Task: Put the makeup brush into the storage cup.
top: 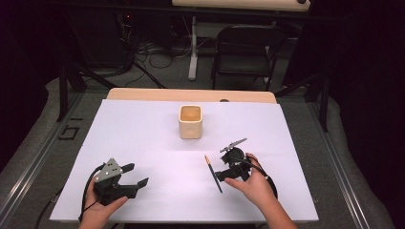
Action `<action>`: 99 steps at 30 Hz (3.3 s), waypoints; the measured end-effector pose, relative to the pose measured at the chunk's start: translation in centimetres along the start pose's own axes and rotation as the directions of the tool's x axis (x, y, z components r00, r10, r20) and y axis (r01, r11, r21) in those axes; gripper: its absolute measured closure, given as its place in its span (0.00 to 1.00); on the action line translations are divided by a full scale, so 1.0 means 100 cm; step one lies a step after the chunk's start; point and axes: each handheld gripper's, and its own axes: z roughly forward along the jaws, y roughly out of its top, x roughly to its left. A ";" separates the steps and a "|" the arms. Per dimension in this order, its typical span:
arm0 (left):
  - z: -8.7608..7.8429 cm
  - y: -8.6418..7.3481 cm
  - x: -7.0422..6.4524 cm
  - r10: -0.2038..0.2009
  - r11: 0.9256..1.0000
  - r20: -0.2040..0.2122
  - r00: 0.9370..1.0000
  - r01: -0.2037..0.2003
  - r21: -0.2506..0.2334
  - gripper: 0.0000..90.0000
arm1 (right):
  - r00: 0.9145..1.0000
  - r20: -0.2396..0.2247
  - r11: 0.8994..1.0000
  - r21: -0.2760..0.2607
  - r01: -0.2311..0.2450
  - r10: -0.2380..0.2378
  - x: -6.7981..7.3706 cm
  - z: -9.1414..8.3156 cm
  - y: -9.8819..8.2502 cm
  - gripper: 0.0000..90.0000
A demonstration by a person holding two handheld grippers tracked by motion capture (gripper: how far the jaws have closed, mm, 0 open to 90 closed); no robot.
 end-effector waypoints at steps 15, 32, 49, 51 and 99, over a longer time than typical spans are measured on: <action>0.001 0.000 0.000 0.001 1.000 0.001 1.000 -0.001 0.001 0.27 | 1.000 0.002 1.000 0.017 0.010 -0.010 0.007 0.008 0.015 0.43; 0.000 0.000 0.000 0.002 1.000 0.002 1.000 -0.002 0.002 0.27 | 1.000 0.010 0.999 0.044 0.026 -0.027 0.011 0.018 0.027 0.44; 0.001 0.000 0.000 0.005 1.000 0.003 1.000 -0.005 0.007 0.27 | 1.000 0.005 0.988 0.152 0.014 -0.015 0.002 0.029 0.036 0.47; 0.001 0.000 0.000 0.001 1.000 0.001 1.000 -0.001 0.003 0.27 | 1.000 0.015 0.984 0.174 0.022 -0.025 0.003 0.030 0.036 0.47; 0.002 0.000 0.000 0.006 1.000 0.006 1.000 -0.006 0.010 0.27 | 0.999 0.036 0.963 0.269 -0.001 -0.009 0.014 0.053 0.061 0.62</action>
